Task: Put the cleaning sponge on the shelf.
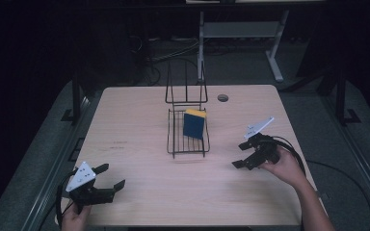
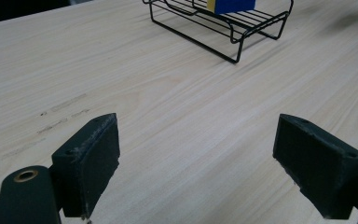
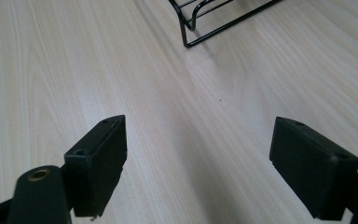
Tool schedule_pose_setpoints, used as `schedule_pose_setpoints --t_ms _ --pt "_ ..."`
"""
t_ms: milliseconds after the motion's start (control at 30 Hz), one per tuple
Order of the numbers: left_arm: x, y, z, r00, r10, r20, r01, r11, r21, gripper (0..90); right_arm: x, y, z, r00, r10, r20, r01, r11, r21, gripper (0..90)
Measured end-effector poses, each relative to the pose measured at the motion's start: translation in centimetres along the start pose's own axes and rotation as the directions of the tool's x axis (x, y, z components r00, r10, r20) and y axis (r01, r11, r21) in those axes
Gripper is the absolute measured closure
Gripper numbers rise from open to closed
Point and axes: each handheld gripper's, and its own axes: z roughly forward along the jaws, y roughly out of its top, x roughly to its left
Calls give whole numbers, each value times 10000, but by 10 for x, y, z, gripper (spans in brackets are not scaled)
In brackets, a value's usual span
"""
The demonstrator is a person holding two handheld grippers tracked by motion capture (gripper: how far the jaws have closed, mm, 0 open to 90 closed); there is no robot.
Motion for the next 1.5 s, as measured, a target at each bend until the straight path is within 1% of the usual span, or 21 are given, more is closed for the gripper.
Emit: schedule_pose_setpoints --t_ms 167,367,567,867,967,1167,1233,1267,1300,1500 --pt "0 0 0 10000 -15 -14 15 10000 -3 141 2 -6 -1 10000 -21 5 21 10000 -73 184" --pt "0 0 0 10000 13 6 -13 10000 22 141 3 -15 0 9999 110 -6 -110 9999 -53 184" --pt "-1 0 0 10000 -53 17 53 10000 8 141 7 -22 -2 9999 105 39 -104 9999 -86 185" --pt "0 -1 0 10000 -11 1 11 10000 51 141 11 -31 -3 9999 128 89 -128 9999 -93 186" --pt "0 -1 0 10000 4 4 -4 10000 52 141 13 -38 -4 9998 152 135 -151 9999 -84 186" --pt "0 -1 0 10000 -17 -7 17 10000 41 141 14 -44 -5 9997 186 155 -185 9998 -72 187" --pt "0 -1 0 10000 -15 -11 15 10000 43 141 16 -45 -5 9996 222 161 -221 9997 -91 186" --pt "0 -1 0 10000 -12 -9 13 10000 37 141 16 -46 -6 9997 158 178 -156 9998 -104 186" --pt "0 -1 0 10000 -92 6 92 9999 53 141 17 -46 -7 9996 202 197 -200 9998 -96 186" --pt "0 -1 0 10000 -64 7 64 10000 36 141 22 -50 -11 9994 154 299 -148 9997 -209 187"
